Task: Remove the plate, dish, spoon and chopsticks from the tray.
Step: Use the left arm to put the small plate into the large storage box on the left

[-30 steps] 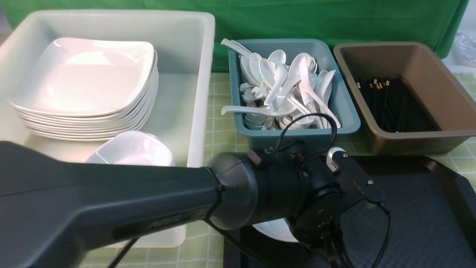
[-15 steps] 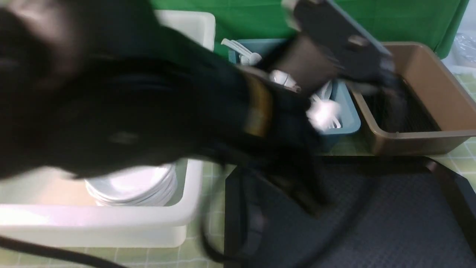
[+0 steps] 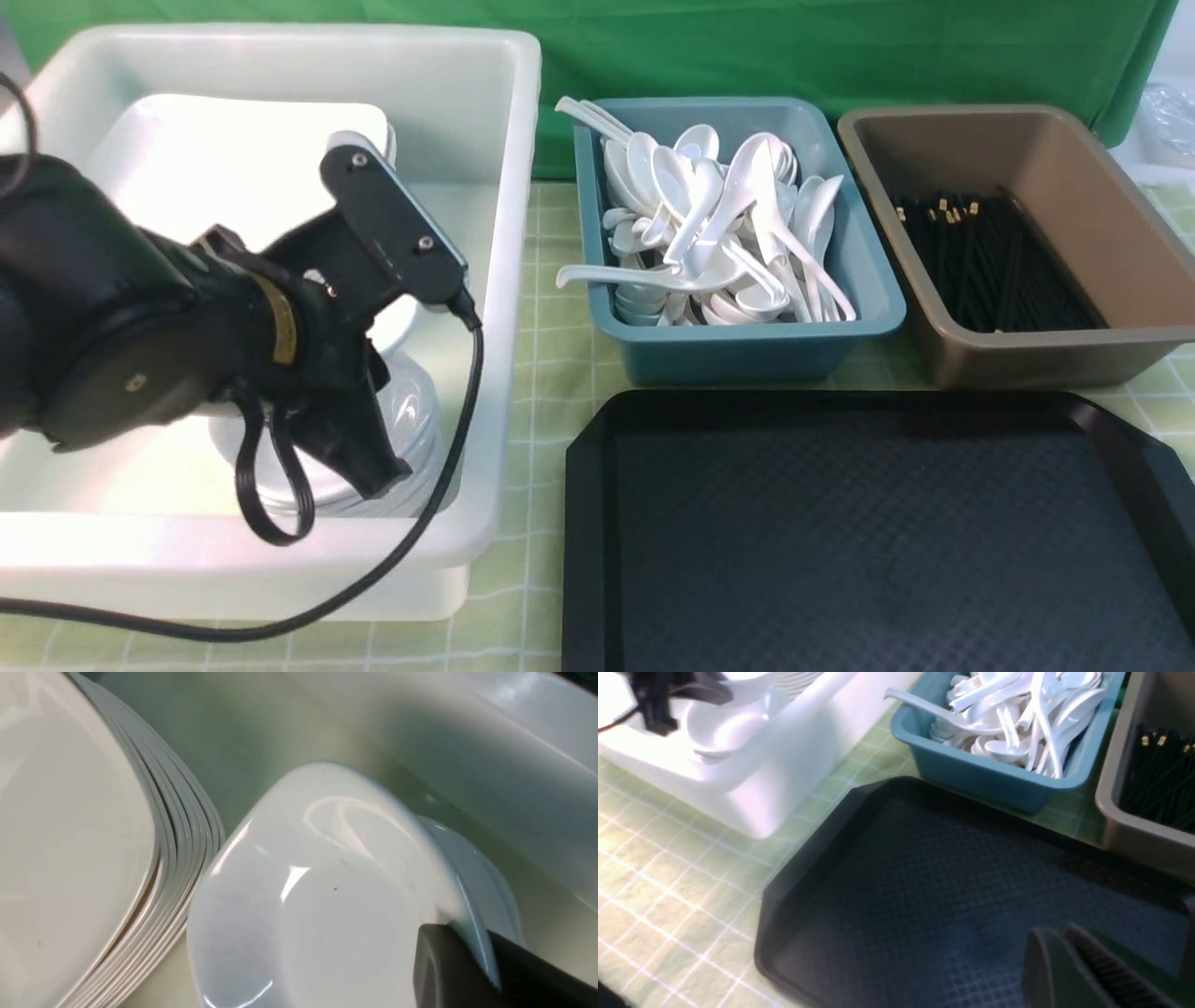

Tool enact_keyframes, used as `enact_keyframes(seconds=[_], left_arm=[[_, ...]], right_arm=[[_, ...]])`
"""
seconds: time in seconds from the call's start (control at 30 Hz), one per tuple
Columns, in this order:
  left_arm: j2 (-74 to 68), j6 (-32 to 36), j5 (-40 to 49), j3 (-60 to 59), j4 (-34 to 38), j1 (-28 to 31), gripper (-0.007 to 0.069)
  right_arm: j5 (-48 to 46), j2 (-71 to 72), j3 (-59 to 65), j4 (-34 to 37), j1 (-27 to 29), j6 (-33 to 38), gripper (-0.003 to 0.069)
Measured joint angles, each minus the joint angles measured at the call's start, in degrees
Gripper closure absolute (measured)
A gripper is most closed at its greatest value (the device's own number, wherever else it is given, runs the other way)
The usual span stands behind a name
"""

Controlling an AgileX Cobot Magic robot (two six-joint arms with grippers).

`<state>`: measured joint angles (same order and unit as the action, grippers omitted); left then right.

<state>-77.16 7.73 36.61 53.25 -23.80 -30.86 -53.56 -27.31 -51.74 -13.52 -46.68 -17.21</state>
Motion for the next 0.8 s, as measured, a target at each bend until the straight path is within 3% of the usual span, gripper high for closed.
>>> enact_keyframes(seconds=[0.13,0.3,0.37,0.4,0.5,0.6,0.7,0.8], left_arm=[[-2.9,0.51,-0.46,-0.32,-0.74,0.59,0.058],[-4.12,1.47,-0.67,-0.37,-0.08,0.59,0.0459],[-4.12,1.21,-0.17,-0.37,0.16,0.59,0.0339],[-4.03,1.05,0.03,-0.37,0.38,0.59,0.0317],[-0.72,-1.84,3.01,-0.37,4.04,-0.56,0.0115],[4.87,-2.78,4.78,0.15,7.93,-2.63,0.002],[12.08,-4.17,4.15,-0.18,11.02,-4.46,0.0013],[23.8,-4.65,-2.45,-4.36,16.71,-5.31,0.0125]], right_arm=[[-0.19,0.0,0.0,1.01,0.0,0.41,0.0587],[-0.44,0.0,0.0,2.0,0.0,0.53,0.0587],[-0.51,0.0,0.0,3.13,0.0,1.43,0.0587],[-0.51,0.0,0.0,3.45,0.0,1.43,0.0587],[-0.59,0.0,0.0,4.26,0.0,1.71,0.0587],[-0.59,0.0,0.0,4.4,0.0,1.75,0.0584],[-0.59,0.0,0.0,4.4,0.0,1.75,0.0579],[-0.59,0.0,0.0,4.45,0.0,1.75,0.0568]])
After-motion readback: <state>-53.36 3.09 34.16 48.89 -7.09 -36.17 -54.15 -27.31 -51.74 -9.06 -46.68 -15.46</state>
